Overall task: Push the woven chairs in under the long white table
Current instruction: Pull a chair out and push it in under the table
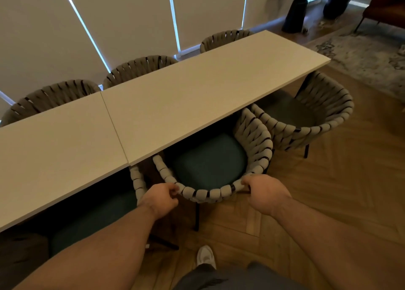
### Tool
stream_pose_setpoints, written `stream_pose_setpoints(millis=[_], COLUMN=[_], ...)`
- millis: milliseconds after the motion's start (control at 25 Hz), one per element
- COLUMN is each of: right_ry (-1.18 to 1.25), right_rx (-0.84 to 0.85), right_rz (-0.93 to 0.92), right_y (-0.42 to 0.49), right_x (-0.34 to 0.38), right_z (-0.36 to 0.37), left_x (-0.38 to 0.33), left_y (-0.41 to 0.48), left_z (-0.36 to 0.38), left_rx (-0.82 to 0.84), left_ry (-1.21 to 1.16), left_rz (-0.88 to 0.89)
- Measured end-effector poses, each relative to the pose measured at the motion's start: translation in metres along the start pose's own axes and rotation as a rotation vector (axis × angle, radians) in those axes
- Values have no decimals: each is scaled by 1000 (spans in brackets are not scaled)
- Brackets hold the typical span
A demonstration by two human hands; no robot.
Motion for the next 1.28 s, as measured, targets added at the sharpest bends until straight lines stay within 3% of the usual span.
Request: stream_pose_setpoints(millis=[360,600,920,1160,1280], right_ry=[-73,-182,-379,-520,-587], right_rx=[75,246,355,340,326], right_rz=[-18,-205,-421,-505,-518], right_y=[77,148,228,258,266], right_x=[-46,-82,-123,-114,-112], right_z=[0,19,39,77,92], left_x=[-43,-73,-116,-104,-100], left_y=[62,79,130,164,179], left_z=[22,64,126,158,164], left_rx=[235,288,310,523,526], left_ry=[78,44,17,337,387], left_rz=[-38,-253,-329,-296,-304])
Point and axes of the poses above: each hand's wrist, its own y-axis towards the middle knuckle, its own z-axis out of the palm, x = y × z, the point moved 4 cm from there along y, towards the middle knuckle, and after that the axes turned 8 degrees about z, right-handed, at the moved point
